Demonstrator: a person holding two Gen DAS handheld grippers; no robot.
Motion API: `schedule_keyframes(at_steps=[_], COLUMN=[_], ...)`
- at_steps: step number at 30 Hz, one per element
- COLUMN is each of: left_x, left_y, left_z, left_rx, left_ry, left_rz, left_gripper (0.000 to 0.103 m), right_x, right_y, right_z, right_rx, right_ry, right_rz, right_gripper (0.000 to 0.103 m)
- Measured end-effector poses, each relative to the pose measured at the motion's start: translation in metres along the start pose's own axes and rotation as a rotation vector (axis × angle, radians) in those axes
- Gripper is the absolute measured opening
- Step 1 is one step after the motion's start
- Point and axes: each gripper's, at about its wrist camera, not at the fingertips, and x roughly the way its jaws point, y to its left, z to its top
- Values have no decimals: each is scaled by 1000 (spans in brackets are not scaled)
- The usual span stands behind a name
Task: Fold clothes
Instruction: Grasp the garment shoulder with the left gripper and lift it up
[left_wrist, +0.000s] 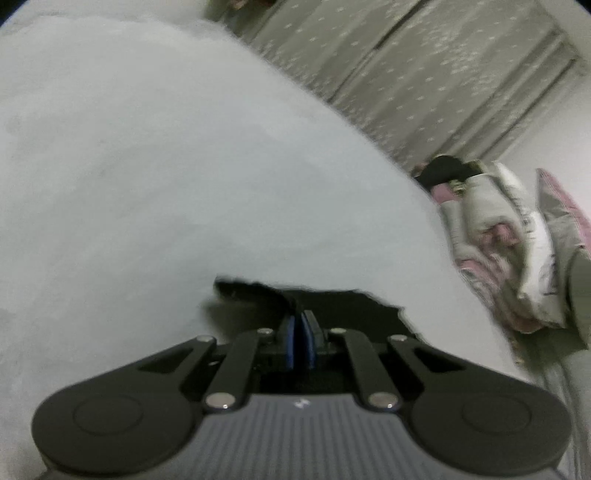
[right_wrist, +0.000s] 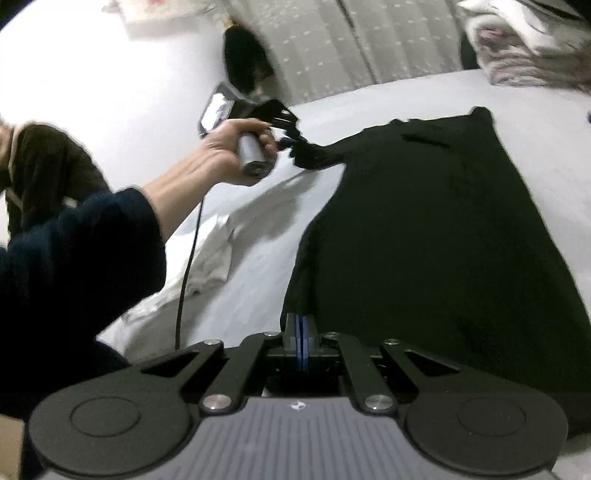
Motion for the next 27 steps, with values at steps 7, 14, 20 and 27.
schedule_keyframes(at_steps=[7, 14, 20, 27], left_x=[-8, 4, 43, 67], left_y=[-69, -141, -201, -240], left_z=[2, -11, -45, -83], left_rx=[109, 216, 344, 433], left_ry=[-30, -20, 38, 61], left_rz=[-65, -96, -65, -51], left_gripper=[6, 6, 6, 6], right_x=[-1, -16, -20, -27], right_y=[-31, -62, -78, -82], right_z=[-10, -17, -29, -39], right_rx=[225, 382, 450, 502], right_ry=[30, -33, -9, 0], right_rz=[88, 80, 87, 109], right_gripper=[4, 4, 4, 4])
